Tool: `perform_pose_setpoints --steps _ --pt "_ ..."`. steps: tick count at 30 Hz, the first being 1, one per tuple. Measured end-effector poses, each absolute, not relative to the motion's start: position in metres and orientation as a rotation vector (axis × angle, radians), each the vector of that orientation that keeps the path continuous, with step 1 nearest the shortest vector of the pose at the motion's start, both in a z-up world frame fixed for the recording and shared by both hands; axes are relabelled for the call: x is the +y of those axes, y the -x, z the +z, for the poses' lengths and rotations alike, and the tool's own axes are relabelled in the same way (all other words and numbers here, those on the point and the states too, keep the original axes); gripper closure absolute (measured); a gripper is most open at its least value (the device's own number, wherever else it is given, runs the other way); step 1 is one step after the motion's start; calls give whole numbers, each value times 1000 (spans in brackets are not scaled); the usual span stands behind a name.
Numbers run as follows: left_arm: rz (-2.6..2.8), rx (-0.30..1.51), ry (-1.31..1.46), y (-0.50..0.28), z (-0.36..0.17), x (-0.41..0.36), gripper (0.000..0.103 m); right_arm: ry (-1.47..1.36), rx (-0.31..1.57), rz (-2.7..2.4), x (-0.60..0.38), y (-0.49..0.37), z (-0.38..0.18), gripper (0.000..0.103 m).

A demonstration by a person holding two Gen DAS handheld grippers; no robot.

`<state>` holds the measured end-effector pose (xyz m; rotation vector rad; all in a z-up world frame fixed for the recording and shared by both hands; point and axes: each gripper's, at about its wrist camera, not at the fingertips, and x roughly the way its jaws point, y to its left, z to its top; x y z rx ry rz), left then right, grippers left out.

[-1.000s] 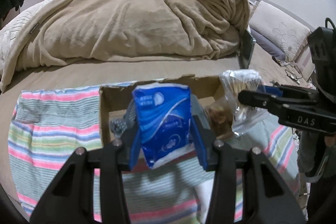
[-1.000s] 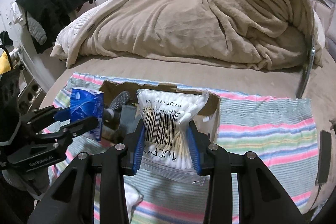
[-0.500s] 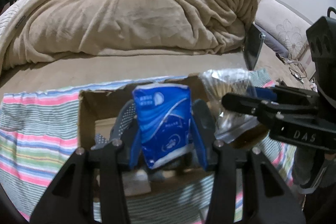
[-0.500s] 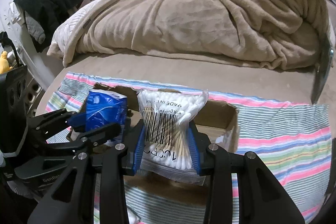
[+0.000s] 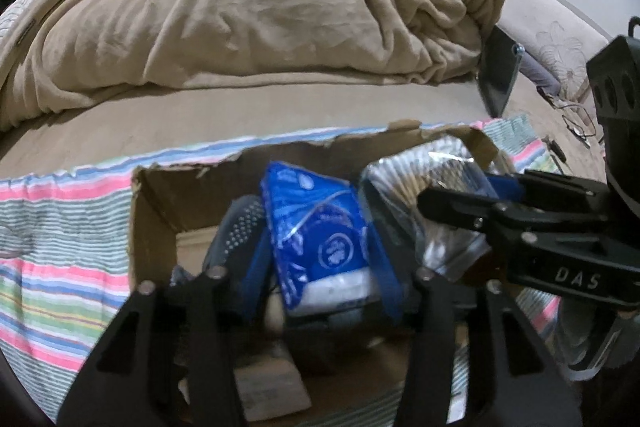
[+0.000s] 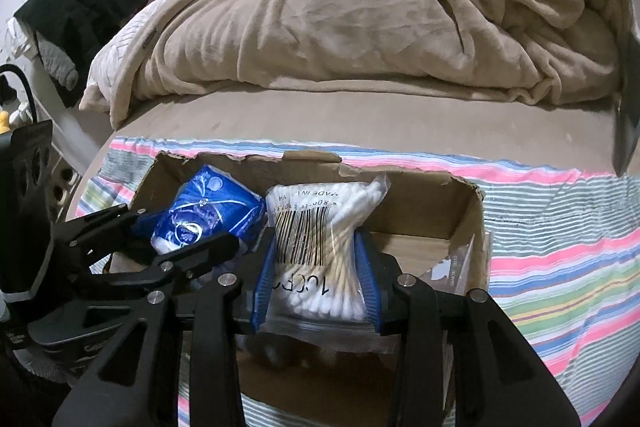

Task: Organize objects
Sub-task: 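Place the blue tissue pack in the box with the left gripper while the right gripper places the swab bag, then grasp the white sock on the blanket with the right gripper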

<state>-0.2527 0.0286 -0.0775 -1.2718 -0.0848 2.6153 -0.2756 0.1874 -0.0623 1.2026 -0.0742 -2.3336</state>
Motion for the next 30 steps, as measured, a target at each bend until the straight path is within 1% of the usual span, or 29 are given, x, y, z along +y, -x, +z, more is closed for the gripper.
perform_pose_setpoints --steps 2,3,4,18,30 --pt "2620 -95 1272 250 -75 27 47 -1191 -87 -2342 190 274 -58 58" --pt "2623 -97 1270 248 -73 27 47 -1185 -92 -2348 191 274 -56 53" --pt "2625 -100 1266 246 -71 27 47 -1178 -99 -2353 193 273 -54 51" --pt "2662 -130 1226 192 -45 21 47 -1150 -113 -2400 212 228 -32 47" --pt "2708 -217 1208 130 -29 4 47 -1151 -86 -2391 214 177 -26 47"
